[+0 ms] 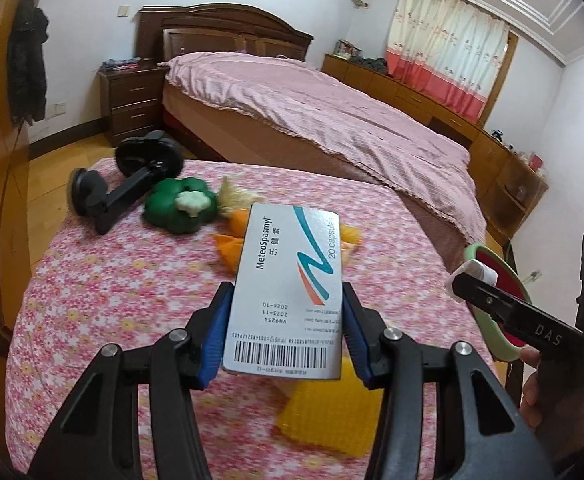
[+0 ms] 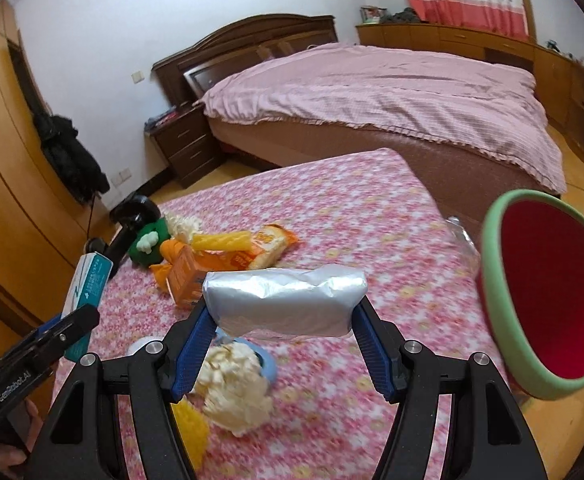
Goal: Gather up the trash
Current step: 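Carry the box in the left tool and foil packet in the right tool over the red bucket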
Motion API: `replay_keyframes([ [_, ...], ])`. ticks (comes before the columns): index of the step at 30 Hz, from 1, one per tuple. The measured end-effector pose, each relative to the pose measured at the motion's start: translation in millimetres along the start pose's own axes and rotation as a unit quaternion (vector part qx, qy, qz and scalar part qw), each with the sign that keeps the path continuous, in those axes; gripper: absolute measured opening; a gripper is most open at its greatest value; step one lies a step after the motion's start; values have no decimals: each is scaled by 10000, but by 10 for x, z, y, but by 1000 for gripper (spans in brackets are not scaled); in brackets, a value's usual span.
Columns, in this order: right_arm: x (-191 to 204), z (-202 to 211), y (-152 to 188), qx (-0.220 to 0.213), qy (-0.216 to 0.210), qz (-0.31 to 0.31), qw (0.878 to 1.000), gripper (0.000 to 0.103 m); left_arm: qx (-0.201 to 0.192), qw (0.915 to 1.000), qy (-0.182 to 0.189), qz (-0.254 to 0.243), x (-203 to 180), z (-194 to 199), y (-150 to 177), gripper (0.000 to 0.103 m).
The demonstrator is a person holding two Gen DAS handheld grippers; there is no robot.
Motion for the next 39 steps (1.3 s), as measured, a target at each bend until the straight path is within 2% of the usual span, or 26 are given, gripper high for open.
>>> replay_keyframes([
  [11, -600, 500, -14, -367, 195, -449, 9981, 69, 134, 9981, 516, -307, -588, -56, -58, 52],
  [18, -1064, 725, -36, -568, 377, -850, 9941, 69, 176, 9959, 683, -574, -963, -151, -132, 52],
  [25, -1489, 831, -64, -705, 603, -1167, 9888, 69, 283, 9915, 911, -881, -1350, -333, -178, 52],
  [39, -2218, 788, -6, -622, 935, -1759, 9780, 69, 542, 9809, 1267, -1376, -2118, -800, -222, 52],
])
Point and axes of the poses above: each gripper's, at about its wrist camera, not at the fingertips, and z roughly against the way its jaws point, x to its left, y to its underside, the point moved 2 cm from there along -z, roughly the way its jaws point, and after that the axes turned 9 degrees about -z, right-handed, at the moved point
